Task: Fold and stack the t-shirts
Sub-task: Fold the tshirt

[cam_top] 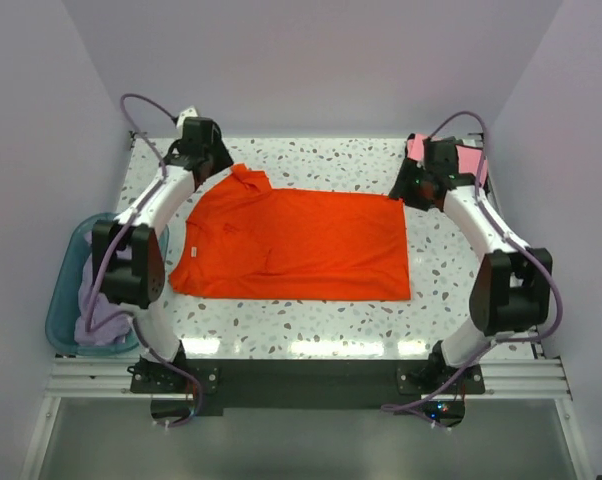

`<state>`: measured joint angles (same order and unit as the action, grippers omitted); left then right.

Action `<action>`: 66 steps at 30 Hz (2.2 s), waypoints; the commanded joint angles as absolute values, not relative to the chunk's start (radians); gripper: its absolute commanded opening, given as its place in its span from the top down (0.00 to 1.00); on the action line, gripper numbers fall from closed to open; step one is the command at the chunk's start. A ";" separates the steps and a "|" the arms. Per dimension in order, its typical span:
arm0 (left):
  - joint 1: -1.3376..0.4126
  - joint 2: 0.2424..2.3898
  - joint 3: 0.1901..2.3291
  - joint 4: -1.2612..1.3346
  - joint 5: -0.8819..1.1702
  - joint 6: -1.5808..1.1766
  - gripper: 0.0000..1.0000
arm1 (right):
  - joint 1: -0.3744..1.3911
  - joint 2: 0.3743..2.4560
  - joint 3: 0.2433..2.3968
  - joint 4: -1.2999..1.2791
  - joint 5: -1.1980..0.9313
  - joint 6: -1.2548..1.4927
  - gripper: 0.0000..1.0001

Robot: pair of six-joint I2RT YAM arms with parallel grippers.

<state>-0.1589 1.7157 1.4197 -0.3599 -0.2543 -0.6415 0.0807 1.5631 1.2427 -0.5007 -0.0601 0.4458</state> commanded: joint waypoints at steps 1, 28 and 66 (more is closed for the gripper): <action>-0.170 1.894 1.593 -0.298 -0.183 -0.483 0.39 | 0.097 1.687 1.400 -0.388 -0.061 0.399 0.46; -0.170 2.321 1.927 -0.462 -0.302 -0.867 0.47 | 0.192 2.082 1.747 -0.428 0.029 0.308 0.49; -0.156 2.399 2.000 -0.290 -0.156 -0.890 0.74 | 0.057 2.125 1.667 -0.472 0.078 0.328 0.56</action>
